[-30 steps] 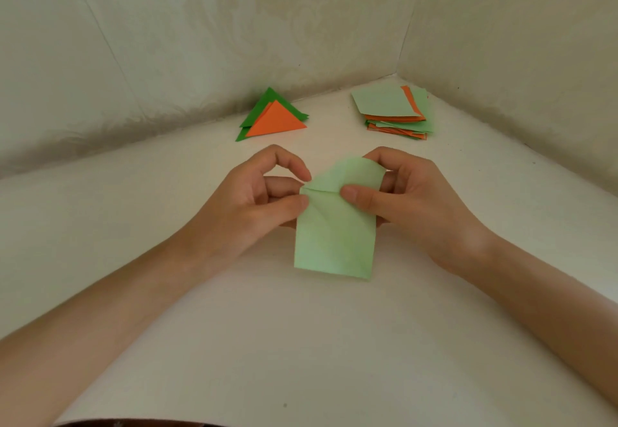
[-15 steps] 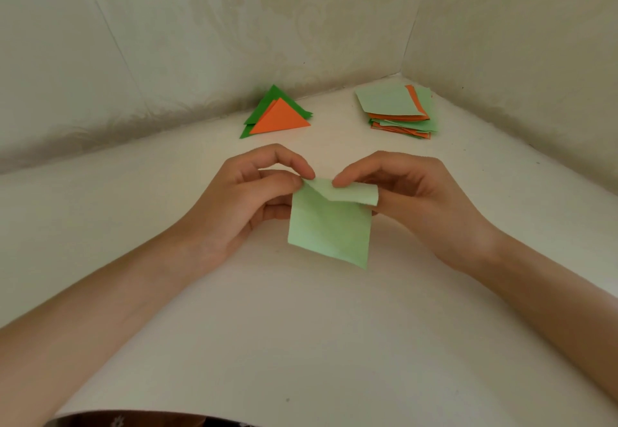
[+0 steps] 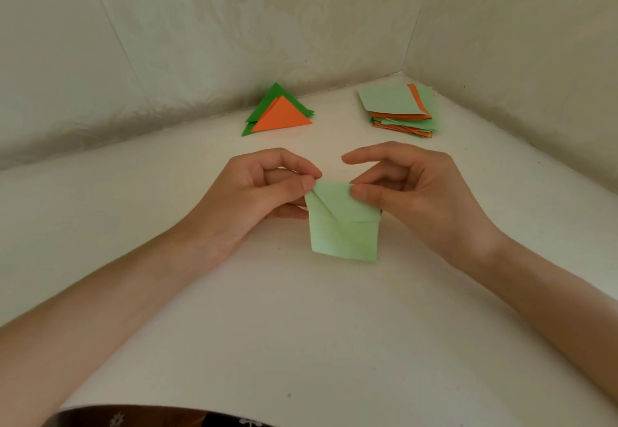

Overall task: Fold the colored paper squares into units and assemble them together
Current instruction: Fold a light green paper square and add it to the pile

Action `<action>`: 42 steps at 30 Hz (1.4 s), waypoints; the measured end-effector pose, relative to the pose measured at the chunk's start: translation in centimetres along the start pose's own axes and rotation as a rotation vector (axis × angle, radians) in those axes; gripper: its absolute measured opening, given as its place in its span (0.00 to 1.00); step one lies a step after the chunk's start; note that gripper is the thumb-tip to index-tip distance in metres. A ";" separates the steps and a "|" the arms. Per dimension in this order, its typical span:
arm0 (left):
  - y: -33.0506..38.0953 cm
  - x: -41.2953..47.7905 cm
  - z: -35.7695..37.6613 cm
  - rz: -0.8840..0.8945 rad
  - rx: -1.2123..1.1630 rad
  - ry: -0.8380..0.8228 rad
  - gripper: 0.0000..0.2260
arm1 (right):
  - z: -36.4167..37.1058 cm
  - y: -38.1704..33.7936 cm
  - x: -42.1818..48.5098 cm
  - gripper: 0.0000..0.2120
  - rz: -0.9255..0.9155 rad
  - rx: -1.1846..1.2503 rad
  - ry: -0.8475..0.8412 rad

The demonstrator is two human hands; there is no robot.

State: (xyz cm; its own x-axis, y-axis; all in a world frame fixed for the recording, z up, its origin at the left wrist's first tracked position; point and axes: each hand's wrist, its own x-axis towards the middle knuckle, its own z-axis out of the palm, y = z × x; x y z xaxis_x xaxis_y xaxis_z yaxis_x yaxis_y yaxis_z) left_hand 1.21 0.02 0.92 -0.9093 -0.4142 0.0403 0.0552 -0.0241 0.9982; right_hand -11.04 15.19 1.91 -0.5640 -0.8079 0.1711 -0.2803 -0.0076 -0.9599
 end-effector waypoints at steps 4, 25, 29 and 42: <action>-0.1 0.1 0.1 0.015 -0.003 0.068 0.05 | 0.0 -0.2 0.1 0.08 0.177 0.112 0.027; -0.2 0.4 -0.9 0.021 -0.138 -0.055 0.14 | -0.9 0.2 0.6 0.02 0.317 0.247 -0.086; -0.3 0.3 -0.8 0.033 -0.063 -0.069 0.11 | -0.9 0.1 0.5 0.04 0.308 0.218 -0.124; -0.2 0.1 0.0 -0.018 0.045 0.123 0.07 | 0.0 0.1 0.4 0.18 0.270 0.096 -0.055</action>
State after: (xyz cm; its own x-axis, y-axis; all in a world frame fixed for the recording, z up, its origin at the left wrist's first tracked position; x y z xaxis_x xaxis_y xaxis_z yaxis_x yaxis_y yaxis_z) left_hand 1.14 0.03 0.70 -0.8526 -0.5222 0.0192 0.0183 0.0069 0.9998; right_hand -11.29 14.90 1.89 -0.5648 -0.8187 -0.1035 -0.0489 0.1584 -0.9862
